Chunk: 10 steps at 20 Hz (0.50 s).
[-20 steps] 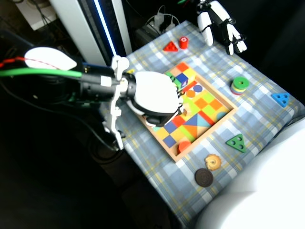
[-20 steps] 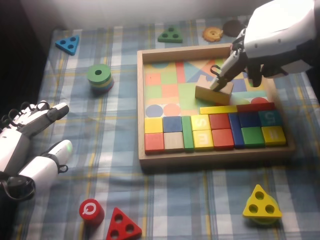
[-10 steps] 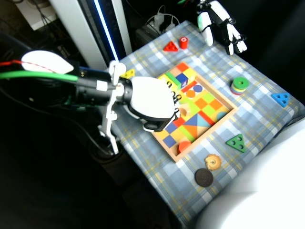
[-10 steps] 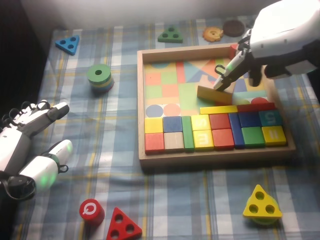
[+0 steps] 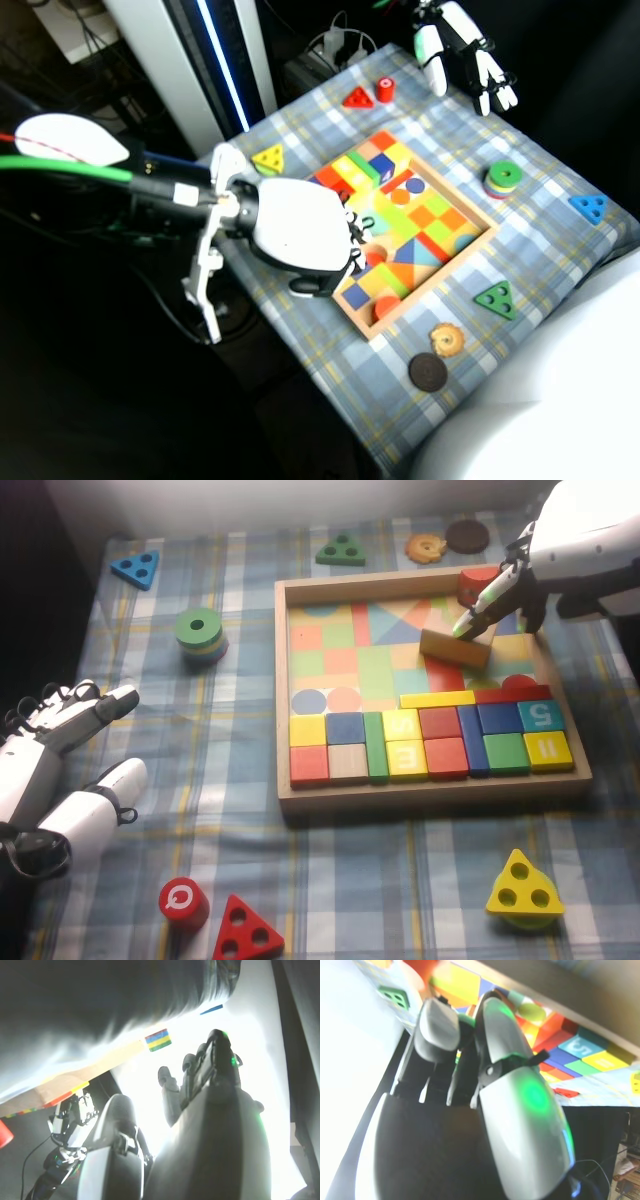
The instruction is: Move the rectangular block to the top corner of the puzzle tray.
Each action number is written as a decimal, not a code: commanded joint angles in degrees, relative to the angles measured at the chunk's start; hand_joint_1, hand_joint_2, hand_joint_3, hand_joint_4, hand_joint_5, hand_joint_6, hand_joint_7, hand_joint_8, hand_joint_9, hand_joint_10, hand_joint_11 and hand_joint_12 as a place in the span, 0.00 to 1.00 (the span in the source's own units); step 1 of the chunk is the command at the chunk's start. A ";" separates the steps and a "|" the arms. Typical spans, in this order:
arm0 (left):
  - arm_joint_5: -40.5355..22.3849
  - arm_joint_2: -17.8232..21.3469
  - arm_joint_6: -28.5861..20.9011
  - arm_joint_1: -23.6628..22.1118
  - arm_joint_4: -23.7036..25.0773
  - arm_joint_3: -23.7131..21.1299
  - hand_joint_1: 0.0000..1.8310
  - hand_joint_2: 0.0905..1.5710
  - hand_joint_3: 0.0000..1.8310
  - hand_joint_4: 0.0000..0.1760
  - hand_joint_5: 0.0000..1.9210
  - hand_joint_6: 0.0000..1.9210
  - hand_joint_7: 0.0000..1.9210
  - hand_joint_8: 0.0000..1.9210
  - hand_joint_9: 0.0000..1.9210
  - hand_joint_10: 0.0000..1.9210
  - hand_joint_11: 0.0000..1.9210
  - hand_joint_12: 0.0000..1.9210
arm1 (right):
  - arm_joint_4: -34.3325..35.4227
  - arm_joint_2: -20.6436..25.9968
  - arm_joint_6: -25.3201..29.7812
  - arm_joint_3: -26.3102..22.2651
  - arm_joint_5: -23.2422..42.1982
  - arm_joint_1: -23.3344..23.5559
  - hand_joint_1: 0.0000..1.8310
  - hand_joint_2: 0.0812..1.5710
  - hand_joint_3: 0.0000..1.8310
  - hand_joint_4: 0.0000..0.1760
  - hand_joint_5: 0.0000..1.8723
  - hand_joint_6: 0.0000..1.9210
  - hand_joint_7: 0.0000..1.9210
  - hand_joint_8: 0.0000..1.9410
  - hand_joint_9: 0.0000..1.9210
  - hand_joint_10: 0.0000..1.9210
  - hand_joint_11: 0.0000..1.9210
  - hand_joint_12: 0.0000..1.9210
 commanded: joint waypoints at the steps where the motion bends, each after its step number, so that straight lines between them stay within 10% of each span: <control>1: -6.20 0.41 -0.20 -0.47 2.40 0.08 0.34 0.89 0.00 0.28 0.23 0.00 0.09 0.00 0.01 0.00 0.00 0.00 | 0.38 0.23 -0.31 0.35 -1.68 0.24 0.84 0.76 0.00 0.45 0.29 0.00 0.61 1.00 0.71 1.00 0.74 1.00; 4: -6.13 0.40 -0.20 -0.46 2.39 0.04 0.36 0.88 0.00 0.22 0.23 0.00 0.09 0.00 0.02 0.00 0.00 0.00 | -0.06 0.23 -0.31 0.12 -1.73 0.16 0.81 0.77 0.00 0.58 0.29 0.00 0.61 1.00 0.72 1.00 0.75 1.00; 9: -5.92 0.37 -0.20 -0.45 2.39 0.02 0.37 0.88 0.00 0.20 0.23 0.00 0.09 0.00 0.02 0.00 0.00 0.00 | -0.42 0.23 -0.31 1.66 -3.03 0.16 0.81 0.76 0.00 0.49 0.29 0.00 0.59 1.00 0.70 1.00 0.74 1.00; 10: -5.90 0.38 -0.20 -0.46 2.39 0.02 0.38 0.88 0.00 0.08 0.24 0.00 0.10 0.00 0.02 0.00 0.00 0.00 | -0.65 0.23 -0.31 1.97 -3.40 0.16 0.83 0.76 0.00 0.25 0.28 0.00 0.62 1.00 0.73 1.00 0.75 1.00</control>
